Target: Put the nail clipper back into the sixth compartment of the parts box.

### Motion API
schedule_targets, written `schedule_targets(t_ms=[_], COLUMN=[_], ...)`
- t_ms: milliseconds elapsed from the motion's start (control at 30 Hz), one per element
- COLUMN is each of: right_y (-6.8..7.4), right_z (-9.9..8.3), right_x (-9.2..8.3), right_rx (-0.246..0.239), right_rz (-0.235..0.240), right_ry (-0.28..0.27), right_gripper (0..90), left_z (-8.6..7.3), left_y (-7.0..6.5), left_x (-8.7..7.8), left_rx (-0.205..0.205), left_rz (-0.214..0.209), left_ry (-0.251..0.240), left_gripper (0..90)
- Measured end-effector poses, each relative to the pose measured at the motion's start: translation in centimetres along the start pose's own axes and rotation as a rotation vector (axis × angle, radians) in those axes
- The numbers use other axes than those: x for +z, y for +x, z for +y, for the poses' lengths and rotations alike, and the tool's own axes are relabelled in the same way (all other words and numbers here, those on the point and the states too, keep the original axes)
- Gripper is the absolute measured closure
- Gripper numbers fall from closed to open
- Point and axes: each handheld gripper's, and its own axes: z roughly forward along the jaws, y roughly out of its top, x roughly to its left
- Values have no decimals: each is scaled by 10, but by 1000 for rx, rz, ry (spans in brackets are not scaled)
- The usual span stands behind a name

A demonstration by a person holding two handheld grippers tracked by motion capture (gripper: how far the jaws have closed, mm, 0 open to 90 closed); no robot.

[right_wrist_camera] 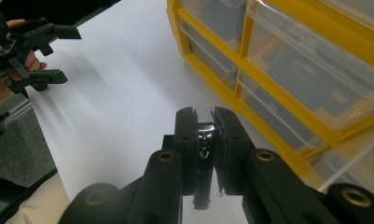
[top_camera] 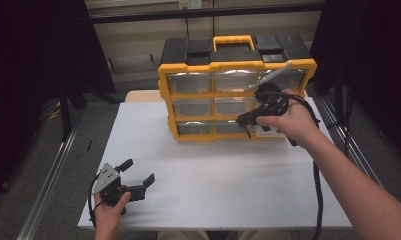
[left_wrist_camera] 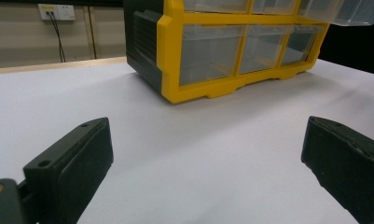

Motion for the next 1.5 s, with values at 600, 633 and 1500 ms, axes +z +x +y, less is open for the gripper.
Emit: schedule_targets(t_ms=[600, 633, 1500], right_y=[-11, -11, -32], right_z=[15, 16, 22], right_x=[-26, -29, -55], right_rx=[19, 23, 45], right_rz=[-36, -42, -108], right_ry=[-38, -36, -51], right_gripper=[808, 808, 808], left_z=[0, 0, 0], left_y=[0, 0, 0], left_x=[0, 0, 0], left_rx=[-2, -2, -10], left_rz=[-7, -3, -15], left_ry=[-1, -3, -14], left_gripper=[22, 22, 22])
